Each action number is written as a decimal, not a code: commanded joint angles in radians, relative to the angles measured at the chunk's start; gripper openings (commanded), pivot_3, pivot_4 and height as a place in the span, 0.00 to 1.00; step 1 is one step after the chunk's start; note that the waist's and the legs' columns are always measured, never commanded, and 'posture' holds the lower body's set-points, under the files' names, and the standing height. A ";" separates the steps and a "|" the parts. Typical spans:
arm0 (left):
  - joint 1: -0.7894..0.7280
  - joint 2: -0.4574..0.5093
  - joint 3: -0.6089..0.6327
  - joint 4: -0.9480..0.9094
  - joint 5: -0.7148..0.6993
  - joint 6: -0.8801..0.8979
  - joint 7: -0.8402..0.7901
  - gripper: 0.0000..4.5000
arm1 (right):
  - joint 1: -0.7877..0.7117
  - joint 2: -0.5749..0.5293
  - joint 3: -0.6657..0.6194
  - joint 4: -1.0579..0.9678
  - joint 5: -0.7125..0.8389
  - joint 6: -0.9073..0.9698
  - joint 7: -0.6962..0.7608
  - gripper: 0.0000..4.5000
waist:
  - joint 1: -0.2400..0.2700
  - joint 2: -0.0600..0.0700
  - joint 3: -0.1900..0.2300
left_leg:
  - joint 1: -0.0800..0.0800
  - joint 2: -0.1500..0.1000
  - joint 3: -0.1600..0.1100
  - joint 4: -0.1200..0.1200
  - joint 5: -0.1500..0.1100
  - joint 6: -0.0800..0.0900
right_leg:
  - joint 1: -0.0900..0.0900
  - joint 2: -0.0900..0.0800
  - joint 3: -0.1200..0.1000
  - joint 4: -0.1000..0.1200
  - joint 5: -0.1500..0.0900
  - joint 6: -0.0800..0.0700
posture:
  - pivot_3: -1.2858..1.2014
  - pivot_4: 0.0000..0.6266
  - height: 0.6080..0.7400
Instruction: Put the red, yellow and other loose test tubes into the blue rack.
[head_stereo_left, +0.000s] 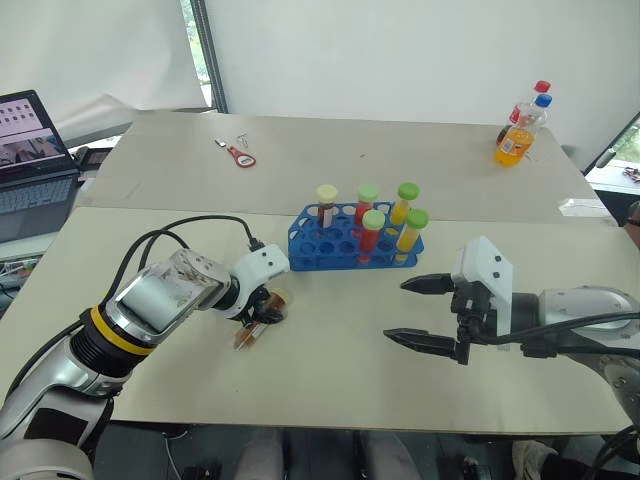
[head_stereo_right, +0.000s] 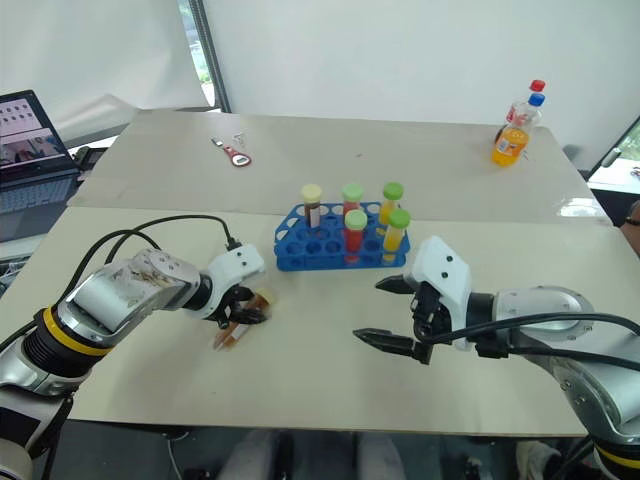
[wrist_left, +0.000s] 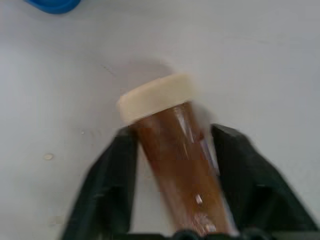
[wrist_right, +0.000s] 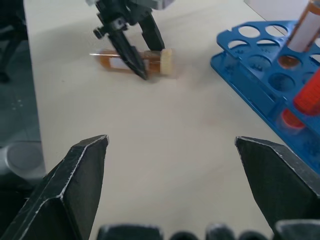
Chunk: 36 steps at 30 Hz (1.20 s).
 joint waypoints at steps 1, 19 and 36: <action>0.016 0.044 -0.004 0.000 0.030 -0.099 -0.064 0.21 | -0.016 -0.014 -0.052 -0.031 0.052 0.011 -0.019 1.00 | 0.002 0.000 0.000 | 0.000 0.000 0.000 0.000 0.000 0.000 | 0.000 0.000 0.000 0.000 0.000 0.000 | 0.52 0.24 0.95; -0.193 -0.400 0.388 0.520 0.008 -0.802 -0.112 0.21 | 0.100 0.039 -0.143 -0.080 0.014 -0.107 -0.157 1.00 | 0.012 0.000 0.000 | -0.009 -0.003 0.001 0.008 0.000 0.001 | -0.001 -0.002 -0.001 0.000 0.001 0.004 | 0.52 0.24 0.95; -0.193 -0.652 0.391 0.830 0.136 -1.135 -0.017 0.21 | 0.172 0.039 -0.162 -0.155 0.085 -0.044 -0.338 1.00 | 0.011 0.000 0.000 | -0.009 -0.005 -0.004 0.008 0.000 0.001 | -0.001 -0.002 -0.001 0.000 0.001 0.004 | 0.52 0.24 0.95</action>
